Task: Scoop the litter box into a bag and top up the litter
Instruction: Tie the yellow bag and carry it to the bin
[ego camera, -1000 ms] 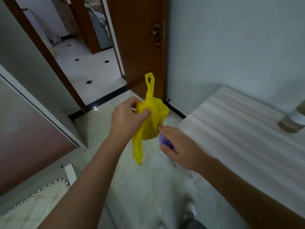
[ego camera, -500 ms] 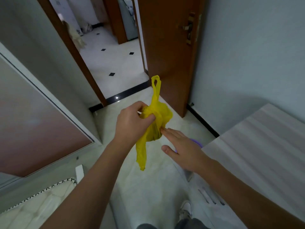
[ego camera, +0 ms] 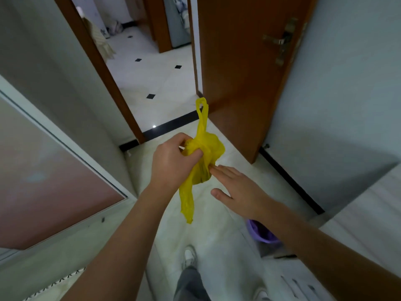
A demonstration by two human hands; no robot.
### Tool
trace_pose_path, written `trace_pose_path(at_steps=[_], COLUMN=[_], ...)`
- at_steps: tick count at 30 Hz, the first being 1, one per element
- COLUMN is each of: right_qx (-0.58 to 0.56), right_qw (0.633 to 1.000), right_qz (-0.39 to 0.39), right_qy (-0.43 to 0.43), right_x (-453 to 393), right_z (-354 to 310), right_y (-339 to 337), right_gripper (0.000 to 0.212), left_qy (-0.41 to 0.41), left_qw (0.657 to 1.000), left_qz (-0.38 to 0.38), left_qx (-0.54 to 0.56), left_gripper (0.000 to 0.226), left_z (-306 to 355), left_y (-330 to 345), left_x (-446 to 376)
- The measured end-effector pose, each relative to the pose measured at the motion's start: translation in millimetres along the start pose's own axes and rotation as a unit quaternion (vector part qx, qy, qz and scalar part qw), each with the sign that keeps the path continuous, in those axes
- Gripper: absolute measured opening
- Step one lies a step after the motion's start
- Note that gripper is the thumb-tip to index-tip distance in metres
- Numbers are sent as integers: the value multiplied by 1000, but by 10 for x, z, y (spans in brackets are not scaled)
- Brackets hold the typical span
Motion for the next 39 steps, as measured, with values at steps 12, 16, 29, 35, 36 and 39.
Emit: trace_pose_path(at_steps=[12, 16, 29, 35, 36, 39], right_qx=[26, 20, -11, 1, 3, 19], right_qw=[995, 992, 986, 973, 969, 953], right_qz=[45, 55, 115, 138, 139, 144], right_qy=[91, 112, 121, 185, 203, 265], right_x=[-1305, -1497, -2607, -2753, -2752, -2745], right_z=[198, 483, 1523, 1909, 1980, 2151], right_y=[-92, -192, -521, -662, -658, -692], right_gripper=[70, 65, 66, 58, 58, 59], left_qy=[46, 52, 120, 150, 162, 212], left_qw=[993, 989, 981, 965, 960, 939], left_qz=[-99, -133, -147, -212, -224, -271], left_qx=[35, 45, -34, -43, -46, -15], left_gripper=[12, 12, 11, 15, 16, 17], left_z=[-286, -203, 163, 280, 323, 484], left_y=[35, 256, 675, 1134, 1225, 1507], left_x=[-1547, -1930, -3320, -3820, -3899, -4077])
Point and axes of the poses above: each hand's wrist, its own x-axis away from the middle knuckle, its own y-axis out of the palm, z = x × y, the point moved 7 cm from there along -x, towards the middle knuckle, and after that the axes turned 8 degrees about -y, right-handed, at the moved point
